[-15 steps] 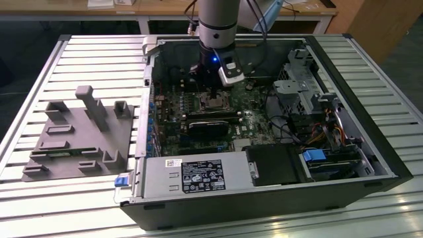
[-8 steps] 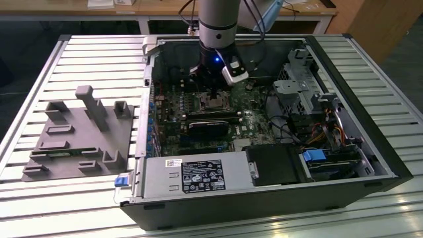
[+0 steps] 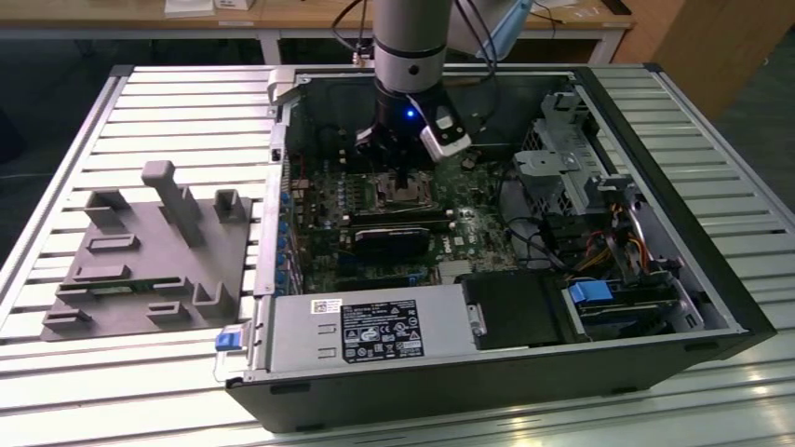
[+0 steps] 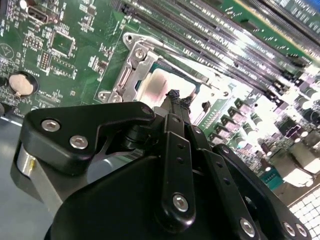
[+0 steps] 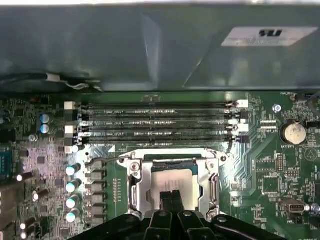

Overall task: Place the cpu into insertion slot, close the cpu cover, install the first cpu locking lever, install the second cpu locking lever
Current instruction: 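Close the cpu cover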

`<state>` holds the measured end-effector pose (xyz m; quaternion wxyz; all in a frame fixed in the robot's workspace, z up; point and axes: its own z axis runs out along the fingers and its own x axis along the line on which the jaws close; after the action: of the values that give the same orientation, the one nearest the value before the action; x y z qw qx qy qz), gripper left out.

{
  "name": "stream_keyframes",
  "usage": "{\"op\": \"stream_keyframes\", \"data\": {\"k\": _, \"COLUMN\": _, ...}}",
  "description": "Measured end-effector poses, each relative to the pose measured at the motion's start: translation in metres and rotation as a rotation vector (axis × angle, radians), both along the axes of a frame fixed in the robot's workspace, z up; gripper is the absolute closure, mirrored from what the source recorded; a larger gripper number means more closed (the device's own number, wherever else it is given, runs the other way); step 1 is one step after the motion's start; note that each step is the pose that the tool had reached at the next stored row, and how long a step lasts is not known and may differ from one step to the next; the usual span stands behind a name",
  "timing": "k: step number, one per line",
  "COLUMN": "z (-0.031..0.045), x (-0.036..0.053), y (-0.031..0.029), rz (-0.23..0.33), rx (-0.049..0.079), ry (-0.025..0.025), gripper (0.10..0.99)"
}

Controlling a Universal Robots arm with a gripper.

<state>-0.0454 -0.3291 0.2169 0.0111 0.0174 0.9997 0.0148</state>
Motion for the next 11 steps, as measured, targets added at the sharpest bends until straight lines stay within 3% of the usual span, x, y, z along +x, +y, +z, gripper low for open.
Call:
{"op": "stream_keyframes", "data": {"k": 4, "z": -0.0002, "x": -0.0006, "y": -0.0048, "rz": 0.000, "rx": 0.000, "ry": -0.0001, "gripper": 0.984}}
{"op": "stream_keyframes", "data": {"k": 11, "z": -0.0012, "x": -0.0093, "y": -0.0051, "rz": 0.001, "rx": 0.000, "ry": -0.0002, "gripper": 0.984}}
